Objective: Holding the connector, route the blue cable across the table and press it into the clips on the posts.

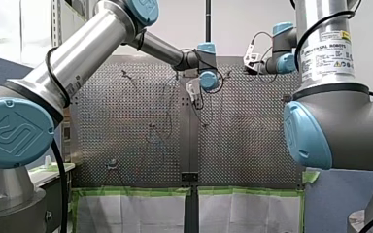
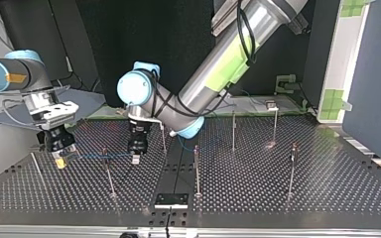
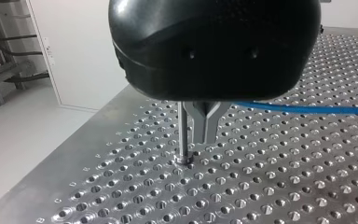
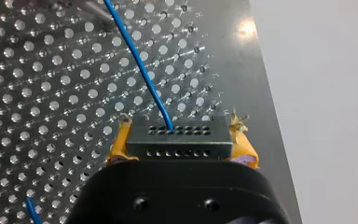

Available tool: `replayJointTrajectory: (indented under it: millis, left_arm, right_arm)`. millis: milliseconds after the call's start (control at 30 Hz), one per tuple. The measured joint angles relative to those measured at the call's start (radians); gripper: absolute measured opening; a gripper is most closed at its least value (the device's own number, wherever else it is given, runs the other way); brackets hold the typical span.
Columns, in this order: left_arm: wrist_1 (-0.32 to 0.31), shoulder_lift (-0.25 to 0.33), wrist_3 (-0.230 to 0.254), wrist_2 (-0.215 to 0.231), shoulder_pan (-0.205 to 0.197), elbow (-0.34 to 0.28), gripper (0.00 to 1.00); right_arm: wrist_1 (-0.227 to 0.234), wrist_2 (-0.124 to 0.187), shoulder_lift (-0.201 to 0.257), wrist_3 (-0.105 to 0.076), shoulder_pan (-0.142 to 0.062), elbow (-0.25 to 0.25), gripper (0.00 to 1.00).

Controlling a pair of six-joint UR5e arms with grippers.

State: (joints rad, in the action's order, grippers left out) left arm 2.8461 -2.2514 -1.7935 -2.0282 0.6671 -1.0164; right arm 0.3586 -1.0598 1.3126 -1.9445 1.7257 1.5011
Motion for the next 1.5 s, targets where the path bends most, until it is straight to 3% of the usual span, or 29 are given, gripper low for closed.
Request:
replayJointTrajectory:
  millis: [233, 600, 867, 1067, 1267, 1500]
  left_arm:
    - [0.001, -0.004, -0.002, 0.009, 0.000, 0.001, 0.00]
    - [0.004, -0.004, 0.001, 0.005, 0.013, 0.001, 0.00]
    - [0.002, -0.003, -0.001, -0.002, 0.010, -0.002, 0.00]
    - [0.013, -0.003, -0.009, -0.015, 0.017, -0.002, 0.00]
    - [0.059, -0.001, -0.024, -0.057, 0.024, -0.003, 0.00]
    - [0.072, 0.030, -0.023, -0.093, 0.036, -0.040, 0.00]
  right_arm:
    - [0.001, 0.000, -0.002, -0.002, -0.010, 0.000, 0.00]
    - [0.005, 0.000, -0.003, -0.011, -0.046, -0.005, 0.00]
    - [0.005, 0.012, 0.002, -0.005, -0.065, -0.006, 0.00]
    - [0.006, 0.044, 0.023, -0.001, -0.066, -0.007, 0.00]
    - [-0.004, 0.085, 0.037, 0.003, -0.059, -0.007, 0.00]
    - [-0.040, 0.092, 0.050, 0.016, -0.048, -0.004, 0.00]
